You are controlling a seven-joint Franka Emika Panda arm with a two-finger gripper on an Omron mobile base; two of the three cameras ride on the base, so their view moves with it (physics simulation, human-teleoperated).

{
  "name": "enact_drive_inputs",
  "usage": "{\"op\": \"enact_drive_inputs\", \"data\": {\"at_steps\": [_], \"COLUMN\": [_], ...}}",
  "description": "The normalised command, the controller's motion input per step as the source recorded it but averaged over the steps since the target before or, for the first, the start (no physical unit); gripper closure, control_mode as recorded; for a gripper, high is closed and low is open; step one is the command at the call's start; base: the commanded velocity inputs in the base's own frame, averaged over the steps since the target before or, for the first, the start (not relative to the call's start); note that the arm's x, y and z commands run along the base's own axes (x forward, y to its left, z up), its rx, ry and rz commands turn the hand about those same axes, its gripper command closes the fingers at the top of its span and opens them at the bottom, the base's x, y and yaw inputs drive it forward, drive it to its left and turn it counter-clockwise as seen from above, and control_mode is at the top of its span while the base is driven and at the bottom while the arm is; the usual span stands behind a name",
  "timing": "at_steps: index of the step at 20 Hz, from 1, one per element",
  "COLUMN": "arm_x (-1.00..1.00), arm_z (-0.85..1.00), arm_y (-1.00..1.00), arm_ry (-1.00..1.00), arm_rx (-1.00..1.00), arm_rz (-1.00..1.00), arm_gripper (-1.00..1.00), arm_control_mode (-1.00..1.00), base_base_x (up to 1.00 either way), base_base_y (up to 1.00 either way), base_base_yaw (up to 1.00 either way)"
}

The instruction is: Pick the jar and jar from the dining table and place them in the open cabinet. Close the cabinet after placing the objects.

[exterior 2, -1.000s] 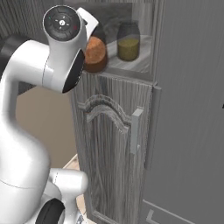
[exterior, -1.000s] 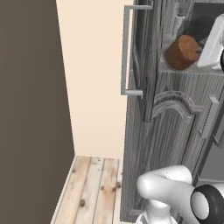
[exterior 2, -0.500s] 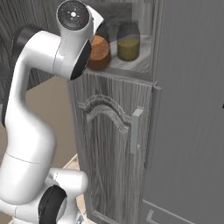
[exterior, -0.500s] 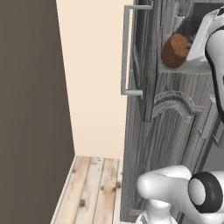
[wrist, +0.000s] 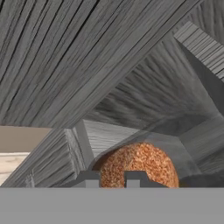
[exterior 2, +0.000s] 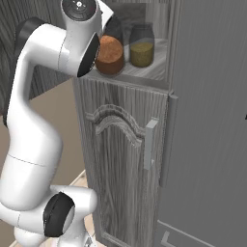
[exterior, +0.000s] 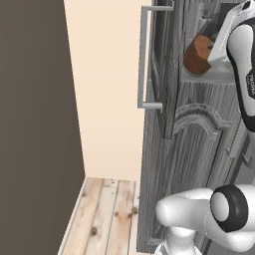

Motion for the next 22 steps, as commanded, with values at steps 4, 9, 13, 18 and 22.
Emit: {"op": "enact_drive_inputs", "data": {"at_steps": [4, 9, 13, 18, 22], "arm_x": [0.40, 0.39, 0.30, 0.35, 0.36], "arm_z": [-0.27, -0.35, -0.37, -0.36, -0.34], "arm_y": [0.00, 0.00, 0.00, 0.00, 0.00], "arm_ry": [0.00, -0.01, -0.03, -0.02, -0.04], "arm_rx": [0.00, 0.00, 0.00, 0.00, 0.00], "arm_rz": [0.00, 0.00, 0.00, 0.00, 0.00], "arm_gripper": [1.00, 1.00, 1.00, 1.00, -1.00], "arm_control_mode": [-1.00, -1.00, -1.00, -1.00, -1.00], "base_base_x": [0.00, 0.00, 0.00, 0.00, 0.00], "base_base_y": [0.00, 0.00, 0.00, 0.00, 0.00], "base_base_yaw": [0.00, 0.00, 0.00, 0.00, 0.00]}}
